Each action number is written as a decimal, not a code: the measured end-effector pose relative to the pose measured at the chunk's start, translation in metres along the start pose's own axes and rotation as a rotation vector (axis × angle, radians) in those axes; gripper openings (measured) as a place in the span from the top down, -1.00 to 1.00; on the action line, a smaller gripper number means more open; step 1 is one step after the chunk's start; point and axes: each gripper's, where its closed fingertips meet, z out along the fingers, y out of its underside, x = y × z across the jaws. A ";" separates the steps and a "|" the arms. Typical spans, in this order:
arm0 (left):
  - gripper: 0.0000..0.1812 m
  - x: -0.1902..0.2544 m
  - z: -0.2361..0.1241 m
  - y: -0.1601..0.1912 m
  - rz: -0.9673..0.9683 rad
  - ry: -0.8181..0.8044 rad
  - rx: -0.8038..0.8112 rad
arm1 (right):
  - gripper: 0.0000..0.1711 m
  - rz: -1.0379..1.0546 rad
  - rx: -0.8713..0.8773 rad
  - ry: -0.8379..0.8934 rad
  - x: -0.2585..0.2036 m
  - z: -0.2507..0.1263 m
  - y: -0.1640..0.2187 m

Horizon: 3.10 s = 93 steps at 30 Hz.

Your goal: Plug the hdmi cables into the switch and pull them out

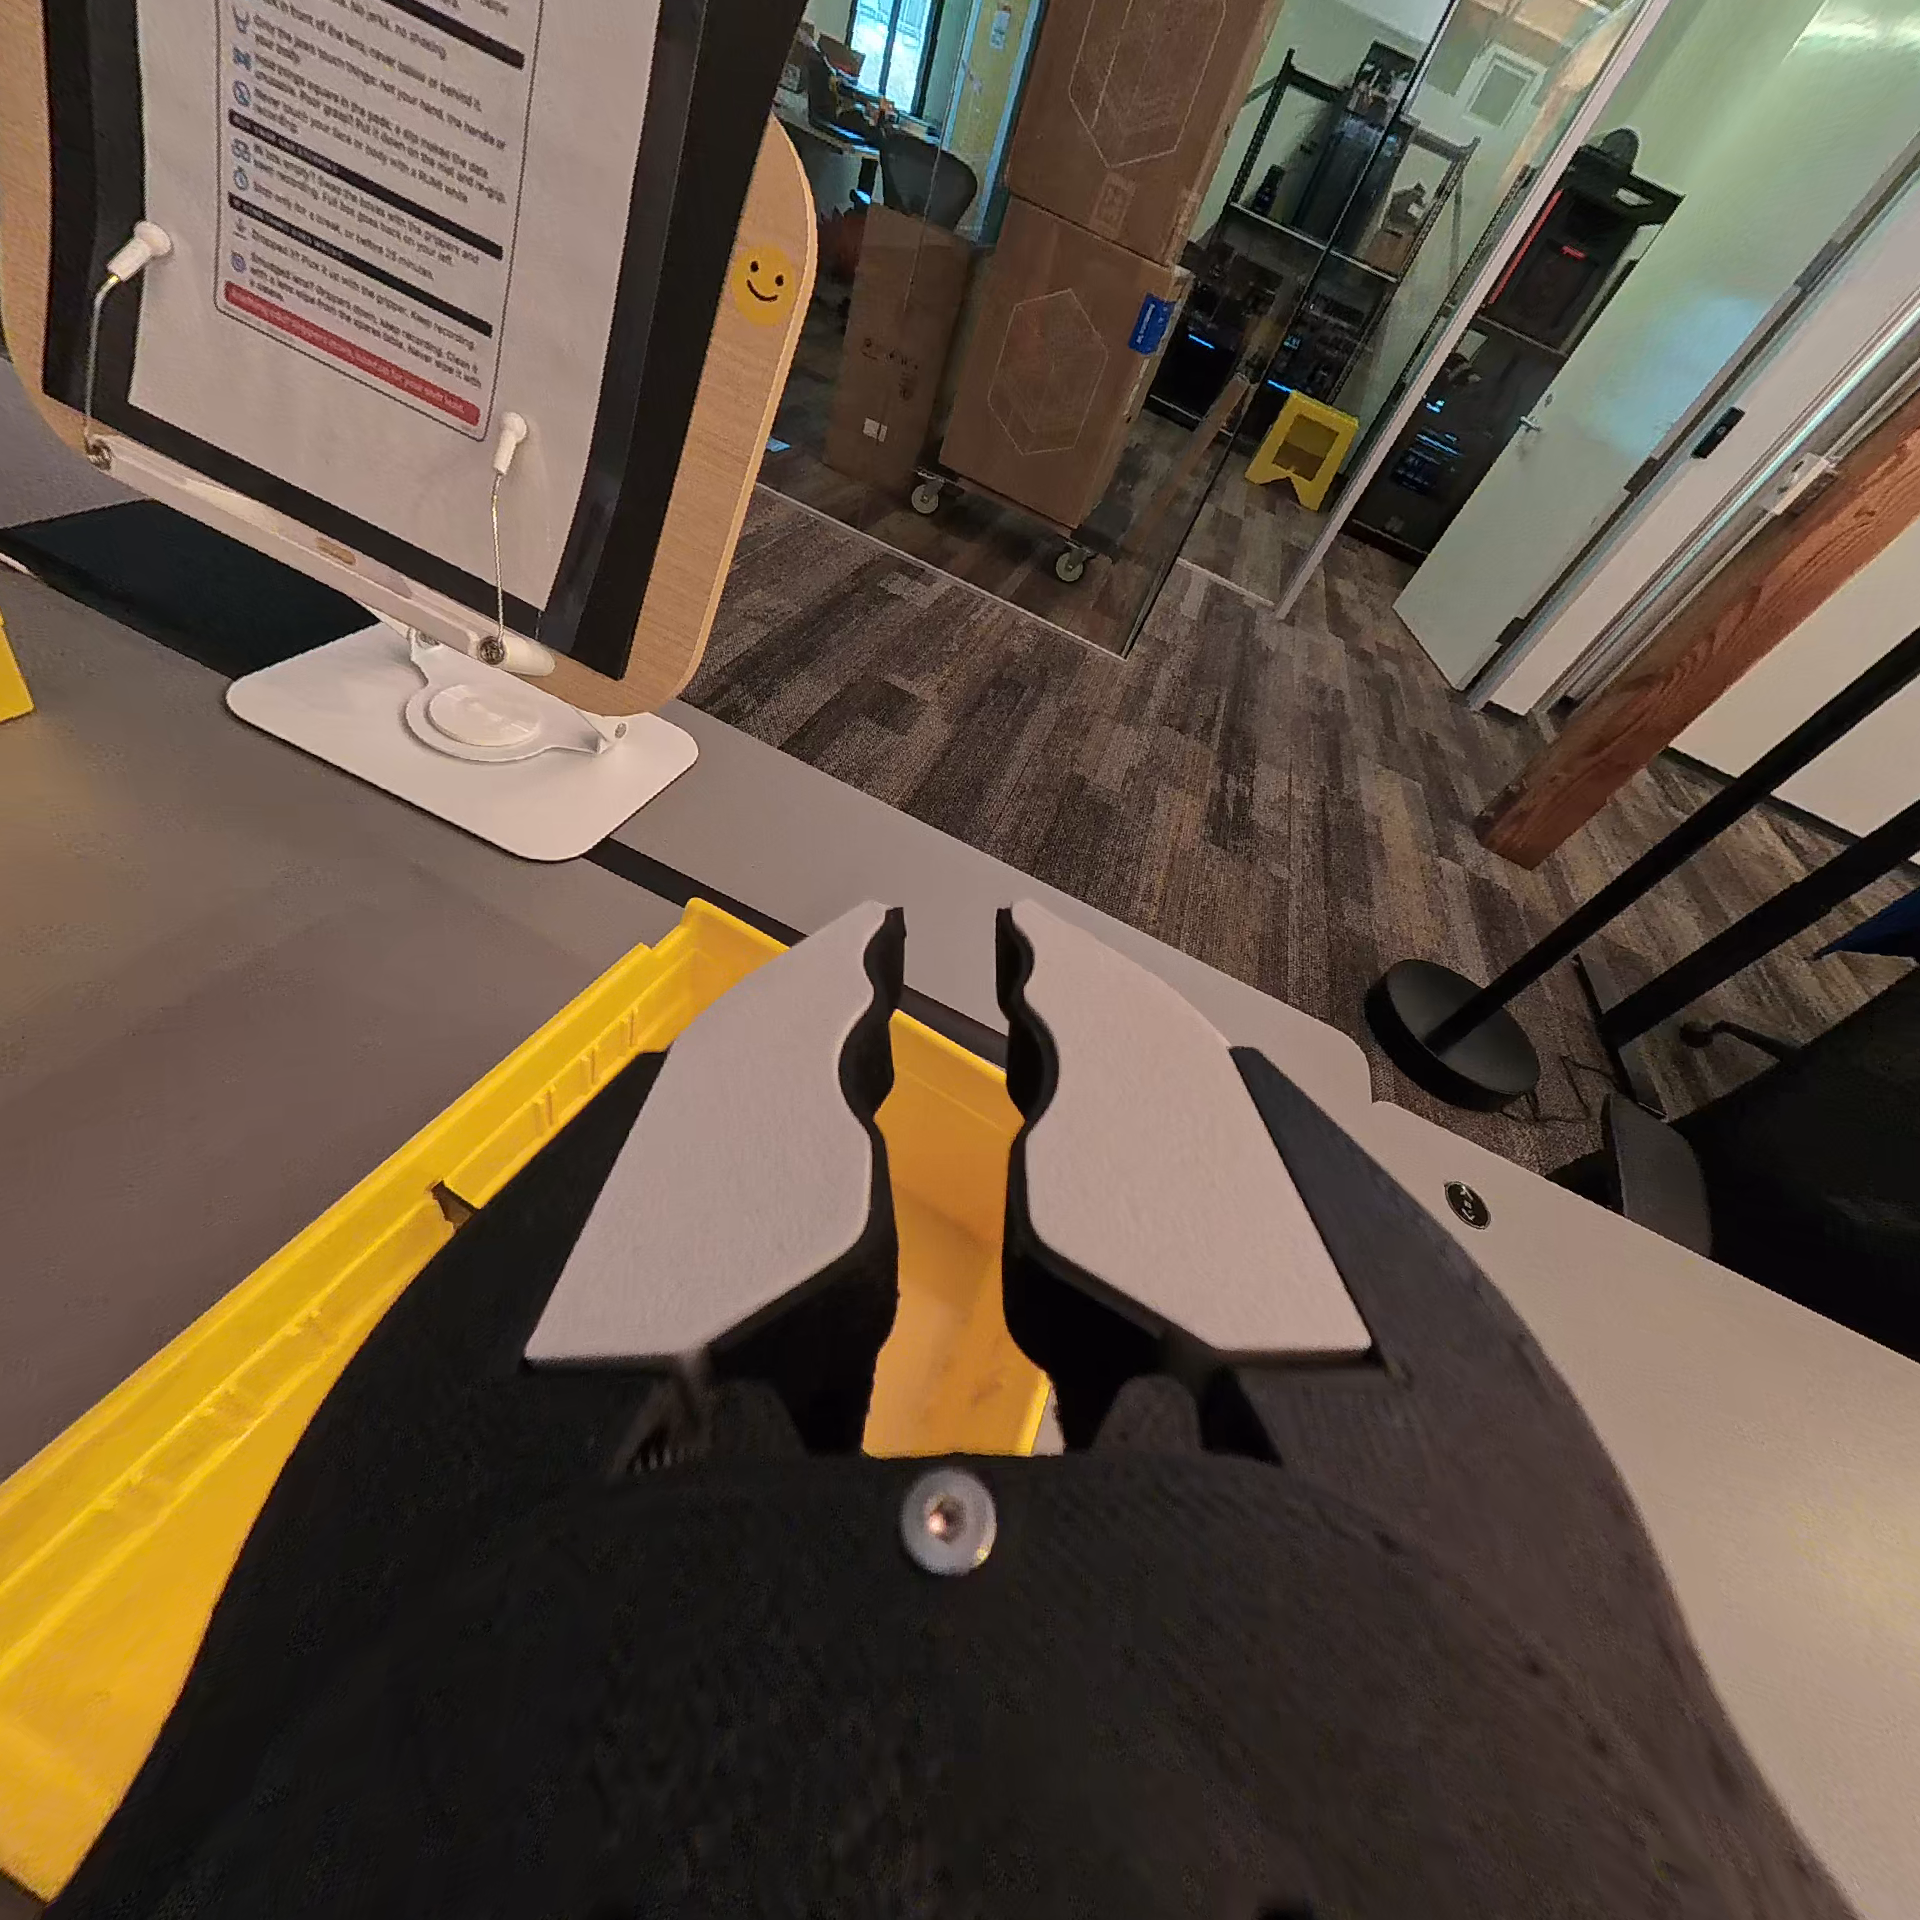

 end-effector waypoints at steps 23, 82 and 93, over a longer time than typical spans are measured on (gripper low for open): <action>1.00 -0.085 -0.205 0.001 0.051 -0.472 0.060 | 0.80 0.000 0.025 -0.005 0.004 -0.010 -0.004; 0.54 0.012 -0.083 -0.093 0.658 -0.087 0.224 | 0.78 -0.119 -0.068 0.000 -0.004 -0.001 0.011; 0.62 0.030 -0.043 -0.099 0.808 0.093 0.128 | 0.78 -0.240 -0.139 -0.033 -0.024 0.010 0.018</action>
